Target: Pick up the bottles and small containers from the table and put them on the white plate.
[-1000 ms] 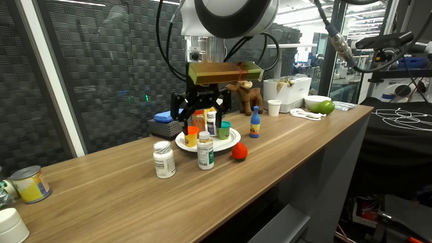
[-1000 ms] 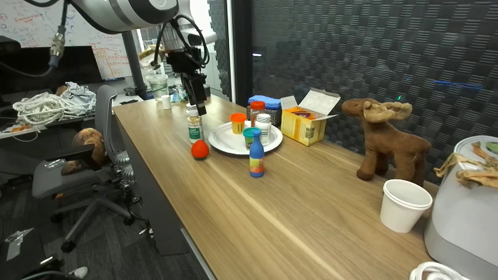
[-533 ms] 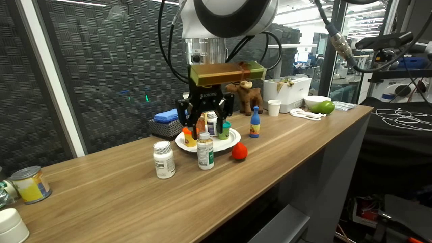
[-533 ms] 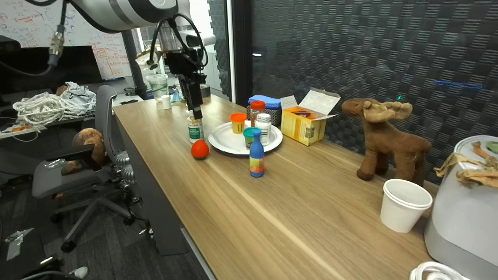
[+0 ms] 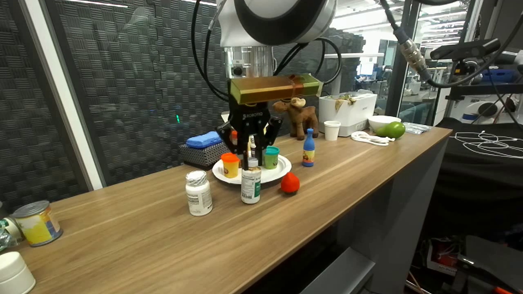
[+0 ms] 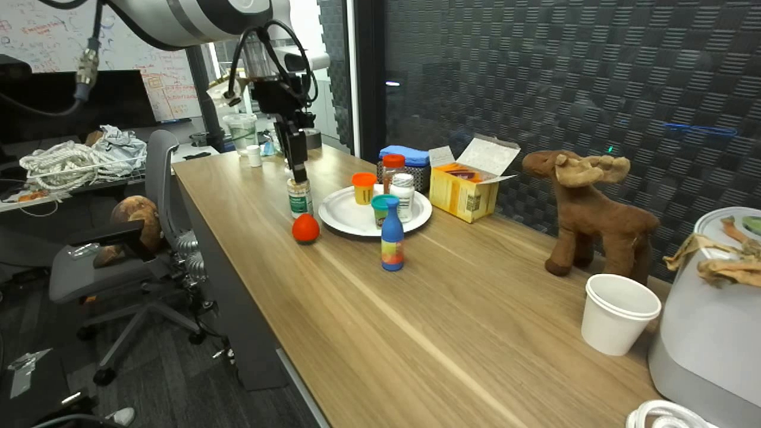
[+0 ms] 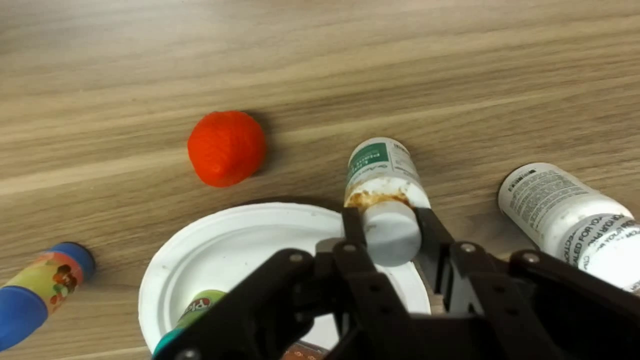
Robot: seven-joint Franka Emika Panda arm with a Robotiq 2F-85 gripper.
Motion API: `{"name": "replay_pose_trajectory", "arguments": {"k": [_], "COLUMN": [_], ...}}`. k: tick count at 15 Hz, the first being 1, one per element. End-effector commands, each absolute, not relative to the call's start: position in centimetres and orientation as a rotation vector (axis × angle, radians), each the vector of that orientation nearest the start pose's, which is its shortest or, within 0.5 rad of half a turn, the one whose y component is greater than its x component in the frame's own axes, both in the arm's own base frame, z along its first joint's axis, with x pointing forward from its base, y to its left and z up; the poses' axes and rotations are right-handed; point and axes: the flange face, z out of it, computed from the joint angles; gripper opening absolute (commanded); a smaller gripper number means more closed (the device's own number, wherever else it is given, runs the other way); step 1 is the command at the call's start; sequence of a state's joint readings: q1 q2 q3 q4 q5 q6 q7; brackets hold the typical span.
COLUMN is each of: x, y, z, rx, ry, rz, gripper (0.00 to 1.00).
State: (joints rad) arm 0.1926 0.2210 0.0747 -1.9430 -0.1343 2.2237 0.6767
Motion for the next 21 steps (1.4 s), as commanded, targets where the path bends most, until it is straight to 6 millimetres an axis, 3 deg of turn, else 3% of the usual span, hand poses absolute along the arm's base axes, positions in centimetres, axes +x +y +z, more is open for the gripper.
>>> {"name": "replay_pose_trajectory", "arguments": {"k": [1, 7, 13, 17, 21], "x": [59.3, 60.6, 62.1, 63.0, 63.4], "y": [15.7, 14.1, 11.6, 10.6, 9.6], "z": [39.7, 43.3, 42.8, 42.9, 41.6], "rx": [-3.144, -3.168, -3.209, -3.205, -3.249], "ry": [0.545, 0.575, 0.581, 0.568, 0.550], "rz": [-0.191, -0.304, -0.349, -0.466, -0.469], "gripper": [0.08, 0.08, 0.08, 0.08, 0.08]}}
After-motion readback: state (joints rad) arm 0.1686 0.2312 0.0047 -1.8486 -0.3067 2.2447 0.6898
